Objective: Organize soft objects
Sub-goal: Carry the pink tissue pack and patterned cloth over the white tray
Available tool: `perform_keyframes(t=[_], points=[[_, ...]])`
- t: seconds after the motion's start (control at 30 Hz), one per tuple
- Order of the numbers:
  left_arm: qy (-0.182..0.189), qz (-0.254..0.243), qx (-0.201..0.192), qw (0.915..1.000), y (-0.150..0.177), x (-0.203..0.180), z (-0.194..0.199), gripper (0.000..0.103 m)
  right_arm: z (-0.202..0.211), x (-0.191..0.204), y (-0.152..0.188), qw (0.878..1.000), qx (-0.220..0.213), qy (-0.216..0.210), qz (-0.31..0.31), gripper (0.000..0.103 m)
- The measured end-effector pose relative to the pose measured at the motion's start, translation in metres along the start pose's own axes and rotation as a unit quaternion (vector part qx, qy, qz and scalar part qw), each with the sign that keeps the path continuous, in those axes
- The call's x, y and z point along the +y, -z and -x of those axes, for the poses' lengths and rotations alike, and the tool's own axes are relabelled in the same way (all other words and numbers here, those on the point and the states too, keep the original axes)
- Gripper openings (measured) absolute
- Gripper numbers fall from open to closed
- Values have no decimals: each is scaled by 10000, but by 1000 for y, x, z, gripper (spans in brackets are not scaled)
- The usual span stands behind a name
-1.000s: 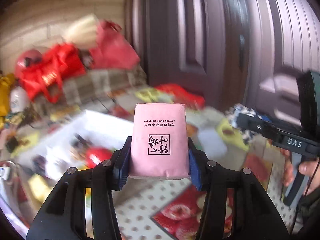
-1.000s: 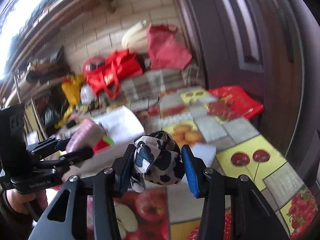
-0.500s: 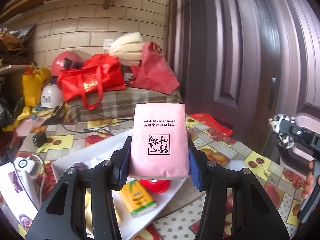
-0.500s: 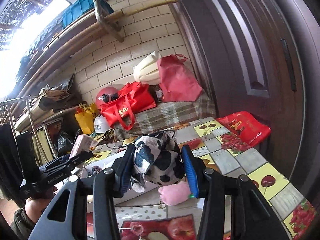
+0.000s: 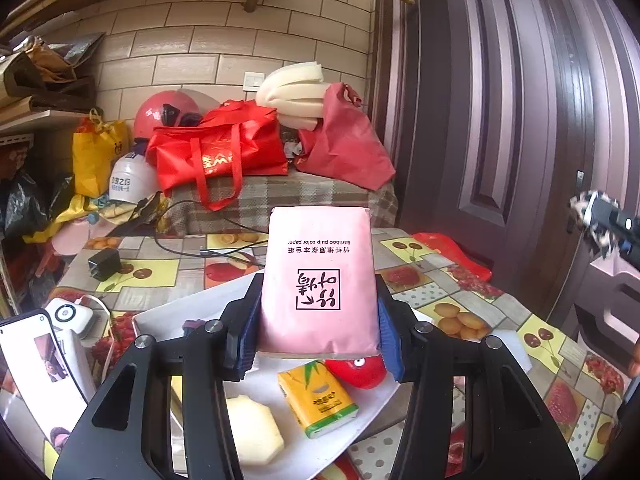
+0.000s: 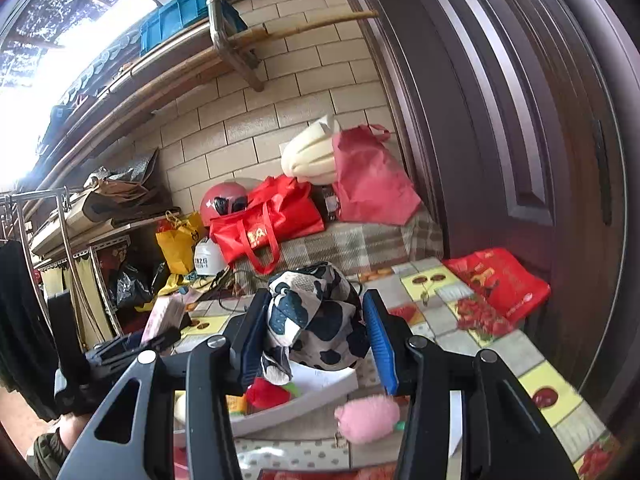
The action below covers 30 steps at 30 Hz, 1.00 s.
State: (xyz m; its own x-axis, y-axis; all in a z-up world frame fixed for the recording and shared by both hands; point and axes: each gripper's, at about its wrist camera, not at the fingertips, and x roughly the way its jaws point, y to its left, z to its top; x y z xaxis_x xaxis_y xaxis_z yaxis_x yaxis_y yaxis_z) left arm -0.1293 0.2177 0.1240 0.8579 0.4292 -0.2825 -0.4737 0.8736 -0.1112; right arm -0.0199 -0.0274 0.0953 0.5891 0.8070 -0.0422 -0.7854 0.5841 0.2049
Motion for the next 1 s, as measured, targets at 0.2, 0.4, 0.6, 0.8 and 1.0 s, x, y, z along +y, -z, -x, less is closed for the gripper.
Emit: perform_keyframes(t=[0.2, 0.4, 0.6, 0.8, 1.0], points=[[-95, 140, -2, 9999, -1, 13, -2, 50, -15, 12, -7, 10000, 7, -57, 25, 47], [-109, 394, 111, 9991, 2, 32, -9, 50, -39, 25, -6, 9997, 189, -124, 15, 47], [-257, 691, 214, 9970, 5, 53, -17, 50, -71, 32, -5, 9989, 418, -164, -89, 47], [-368, 634, 321, 9968, 12, 54, -23, 50, -105, 45, 4, 9969, 733, -250, -138, 47], [-429, 592, 507, 9960, 19, 55, -35, 50, -146, 50, 33, 9911, 1294, -213, -239, 47]])
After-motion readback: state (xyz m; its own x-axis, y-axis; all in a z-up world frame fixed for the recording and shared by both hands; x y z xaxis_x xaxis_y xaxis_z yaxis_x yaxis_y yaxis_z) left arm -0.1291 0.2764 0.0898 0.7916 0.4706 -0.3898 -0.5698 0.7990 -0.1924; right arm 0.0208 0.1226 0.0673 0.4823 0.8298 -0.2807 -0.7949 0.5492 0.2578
